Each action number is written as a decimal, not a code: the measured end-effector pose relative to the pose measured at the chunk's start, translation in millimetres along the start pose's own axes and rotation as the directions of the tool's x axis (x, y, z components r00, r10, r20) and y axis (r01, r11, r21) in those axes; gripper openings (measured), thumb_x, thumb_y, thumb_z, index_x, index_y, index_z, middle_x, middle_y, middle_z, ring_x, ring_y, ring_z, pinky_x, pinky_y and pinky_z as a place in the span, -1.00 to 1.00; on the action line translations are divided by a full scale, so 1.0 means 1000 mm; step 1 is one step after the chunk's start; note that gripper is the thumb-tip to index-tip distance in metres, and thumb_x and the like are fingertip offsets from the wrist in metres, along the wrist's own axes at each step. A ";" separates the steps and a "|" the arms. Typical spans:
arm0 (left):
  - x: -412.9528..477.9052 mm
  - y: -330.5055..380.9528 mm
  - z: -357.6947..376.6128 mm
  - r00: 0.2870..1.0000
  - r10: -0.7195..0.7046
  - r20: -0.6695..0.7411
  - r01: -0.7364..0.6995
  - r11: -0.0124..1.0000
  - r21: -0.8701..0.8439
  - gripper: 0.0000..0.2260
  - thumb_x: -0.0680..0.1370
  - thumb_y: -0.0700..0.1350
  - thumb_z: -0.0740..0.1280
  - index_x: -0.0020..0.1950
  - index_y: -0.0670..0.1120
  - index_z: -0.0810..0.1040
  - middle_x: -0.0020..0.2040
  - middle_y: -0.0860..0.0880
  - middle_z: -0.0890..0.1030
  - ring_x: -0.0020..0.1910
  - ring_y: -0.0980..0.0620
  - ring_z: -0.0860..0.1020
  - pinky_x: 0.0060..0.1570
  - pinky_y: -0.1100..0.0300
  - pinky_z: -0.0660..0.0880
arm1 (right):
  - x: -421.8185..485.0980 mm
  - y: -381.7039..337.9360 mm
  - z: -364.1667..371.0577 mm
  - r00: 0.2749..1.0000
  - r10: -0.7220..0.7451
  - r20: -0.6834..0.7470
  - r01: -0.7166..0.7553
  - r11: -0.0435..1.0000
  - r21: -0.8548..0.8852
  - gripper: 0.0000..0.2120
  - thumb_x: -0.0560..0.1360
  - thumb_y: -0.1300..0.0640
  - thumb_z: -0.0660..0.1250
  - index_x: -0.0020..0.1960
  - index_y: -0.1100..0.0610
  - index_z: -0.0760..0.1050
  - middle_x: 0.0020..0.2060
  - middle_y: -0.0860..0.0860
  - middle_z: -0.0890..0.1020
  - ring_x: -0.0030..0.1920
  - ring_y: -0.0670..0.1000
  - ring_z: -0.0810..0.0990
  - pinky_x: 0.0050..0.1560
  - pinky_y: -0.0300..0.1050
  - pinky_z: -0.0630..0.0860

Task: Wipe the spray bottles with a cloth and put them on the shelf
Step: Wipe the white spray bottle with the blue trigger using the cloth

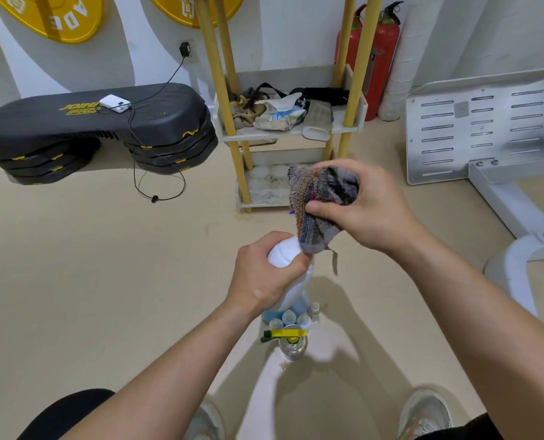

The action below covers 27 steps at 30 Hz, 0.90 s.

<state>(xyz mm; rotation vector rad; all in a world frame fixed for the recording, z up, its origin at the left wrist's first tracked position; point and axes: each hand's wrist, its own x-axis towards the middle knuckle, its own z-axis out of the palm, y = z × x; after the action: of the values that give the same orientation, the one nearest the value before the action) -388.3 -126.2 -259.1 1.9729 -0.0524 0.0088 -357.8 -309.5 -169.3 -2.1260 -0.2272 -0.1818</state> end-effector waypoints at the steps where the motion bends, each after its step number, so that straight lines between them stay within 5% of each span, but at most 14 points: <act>1: 0.000 0.000 -0.001 1.000 0.010 0.009 -0.010 1.000 0.007 -0.63 0.30 0.25 0.39 -0.02 0.09 0.67 -0.15 0.14 0.70 -0.12 0.14 0.64 -0.12 0.24 0.56 | 0.000 0.000 -0.001 1.000 -0.005 -0.030 0.005 1.000 -0.008 -0.73 0.40 0.05 0.60 0.05 -0.03 0.61 -0.18 -0.24 0.67 -0.15 -0.26 0.63 -0.07 -0.22 0.56; 3: -0.002 0.001 0.000 0.999 0.026 0.036 -0.026 1.000 0.000 -0.67 0.31 0.24 0.38 -0.04 0.10 0.67 -0.17 0.15 0.69 -0.16 0.16 0.63 -0.16 0.28 0.54 | -0.001 0.001 0.002 0.992 -0.038 -0.121 0.031 0.998 -0.058 -0.82 0.45 -0.05 0.54 -0.12 0.01 0.60 -0.37 -0.20 0.61 -0.33 -0.23 0.56 -0.33 -0.30 0.42; 6: -0.004 0.001 0.002 0.999 0.020 0.051 -0.020 1.000 0.009 -0.67 0.32 0.26 0.37 -0.07 0.09 0.65 -0.19 0.13 0.67 -0.19 0.13 0.60 -0.19 0.25 0.52 | -0.002 0.001 0.006 0.984 -0.047 -0.174 0.031 0.995 -0.093 -0.80 0.49 -0.07 0.50 -0.09 0.07 0.65 -0.31 -0.13 0.67 -0.29 -0.17 0.60 -0.28 -0.23 0.51; 9: -0.001 -0.001 -0.003 0.999 0.001 0.046 -0.002 1.000 0.026 -0.66 0.30 0.28 0.37 -0.08 0.10 0.65 -0.18 0.16 0.68 -0.18 0.18 0.61 -0.20 0.30 0.50 | 0.002 0.007 -0.003 0.999 -0.011 0.052 0.004 0.990 0.141 -0.88 0.51 0.25 0.48 0.04 0.14 0.65 -0.12 -0.06 0.73 -0.11 -0.15 0.68 0.01 -0.15 0.63; 12: 0.000 -0.004 -0.007 0.998 0.018 0.054 -0.020 0.999 0.031 -0.67 0.29 0.28 0.38 -0.08 0.12 0.66 -0.19 0.17 0.68 -0.21 0.21 0.59 -0.22 0.36 0.47 | -0.001 0.010 -0.011 0.974 -0.019 0.227 -0.052 0.952 0.300 -0.64 0.49 0.44 0.42 0.17 0.07 0.59 -0.03 -0.09 0.70 -0.02 -0.22 0.65 0.12 -0.27 0.56; 17: -0.004 -0.005 -0.001 0.998 0.015 0.059 -0.019 0.997 0.069 -0.66 0.31 0.28 0.36 -0.08 0.09 0.64 -0.20 0.12 0.66 -0.21 0.17 0.58 -0.22 0.32 0.49 | -0.002 0.009 0.004 0.996 0.078 -0.038 -0.071 0.985 0.160 -0.86 0.42 0.16 0.58 -0.09 0.06 0.63 -0.21 -0.08 0.72 -0.18 -0.12 0.68 -0.04 -0.06 0.64; 20: -0.004 -0.003 0.001 0.997 0.027 0.079 -0.032 0.998 0.059 -0.66 0.32 0.29 0.35 -0.05 0.11 0.63 -0.17 0.12 0.67 -0.18 0.18 0.59 -0.19 0.35 0.48 | -0.004 0.005 0.009 0.985 0.066 -0.161 -0.055 0.996 0.075 -0.77 0.43 0.02 0.57 -0.08 0.15 0.63 -0.22 -0.03 0.72 -0.17 -0.03 0.68 -0.15 -0.06 0.61; 23: -0.001 -0.005 -0.003 0.995 0.054 0.086 -0.063 0.992 0.107 -0.65 0.32 0.30 0.35 -0.07 0.09 0.62 -0.18 0.11 0.66 -0.19 0.16 0.58 -0.20 0.34 0.48 | 0.000 0.002 0.002 1.000 -0.017 -0.008 0.017 0.998 0.066 -0.86 0.47 0.17 0.53 -0.01 0.13 0.62 -0.18 -0.05 0.71 -0.12 -0.09 0.68 -0.05 -0.09 0.62; 27: -0.002 -0.007 -0.008 0.986 0.083 0.143 -0.108 0.977 0.183 -0.70 0.32 0.28 0.36 -0.21 0.07 0.53 -0.30 0.06 0.57 -0.31 0.14 0.47 -0.31 0.35 0.40 | 0.000 0.004 -0.020 0.955 -0.021 0.296 -0.037 0.981 0.189 -0.69 0.46 0.40 0.48 0.09 0.07 0.60 -0.12 -0.11 0.70 -0.10 -0.26 0.66 0.01 -0.36 0.54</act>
<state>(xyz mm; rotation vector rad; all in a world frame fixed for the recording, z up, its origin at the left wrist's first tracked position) -389.4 -116.1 -262.8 2.1587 -0.2429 -0.0585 -357.3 -328.2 -161.5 -1.9535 -0.3969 0.1625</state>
